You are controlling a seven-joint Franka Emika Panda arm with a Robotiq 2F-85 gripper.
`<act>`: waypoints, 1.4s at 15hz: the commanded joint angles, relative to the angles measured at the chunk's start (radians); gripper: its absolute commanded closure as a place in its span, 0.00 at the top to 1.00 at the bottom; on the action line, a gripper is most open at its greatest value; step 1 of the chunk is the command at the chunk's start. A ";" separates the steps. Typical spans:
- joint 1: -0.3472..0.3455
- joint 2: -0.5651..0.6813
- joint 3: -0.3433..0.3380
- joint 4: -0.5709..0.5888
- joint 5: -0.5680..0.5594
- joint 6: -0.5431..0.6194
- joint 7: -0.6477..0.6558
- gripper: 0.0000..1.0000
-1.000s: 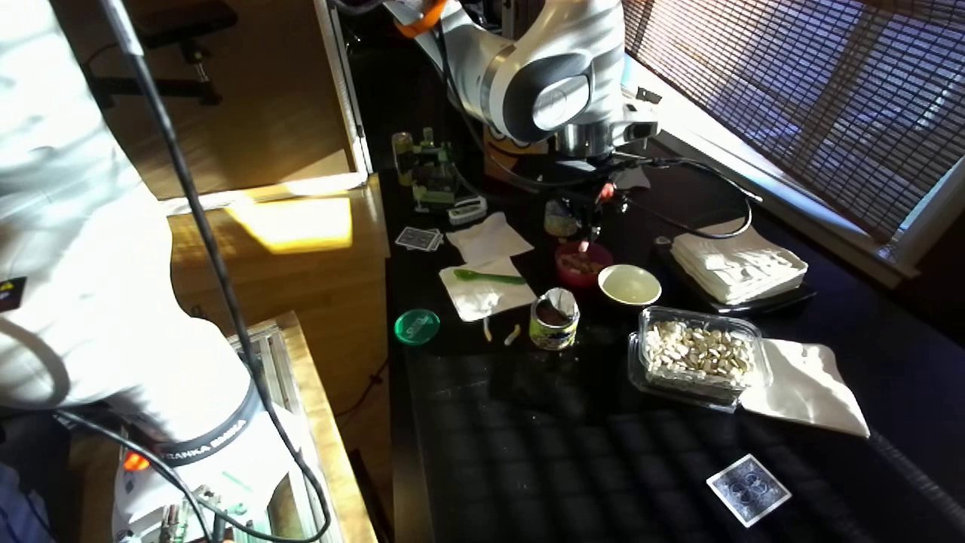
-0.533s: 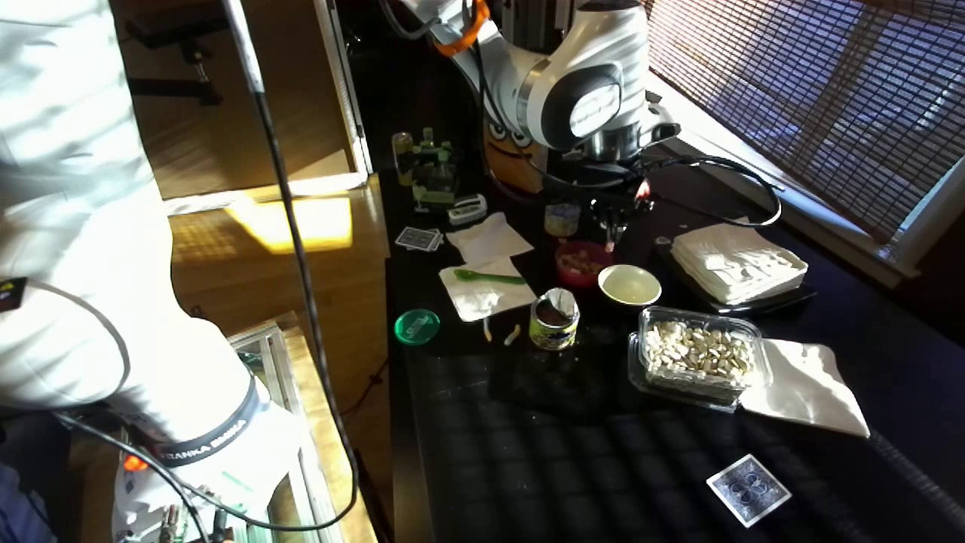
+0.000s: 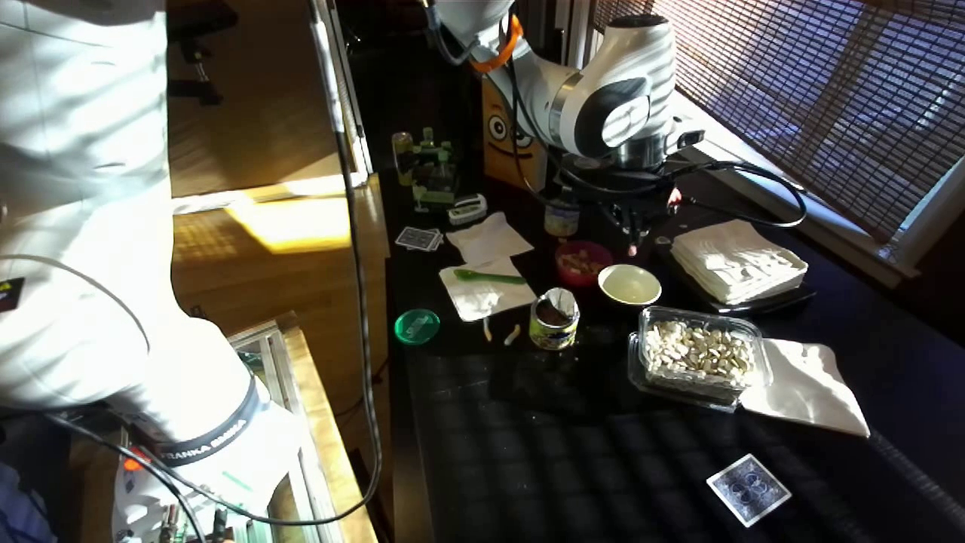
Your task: Put the orange and blue objects in the black and white bowl.
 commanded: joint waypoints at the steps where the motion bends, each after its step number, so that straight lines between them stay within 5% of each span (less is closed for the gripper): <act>1: -0.006 0.053 0.004 0.080 -0.034 -0.036 -0.012 0.03; 7: -0.008 0.077 0.002 0.109 -0.044 -0.045 -0.017 0.07; 10: -0.005 0.083 -0.004 0.117 -0.050 -0.056 -0.006 0.36; 19: 0.005 0.059 -0.018 0.107 -0.069 -0.073 0.014 0.98; 21: 0.011 0.026 -0.012 0.079 -0.057 -0.074 0.038 1.00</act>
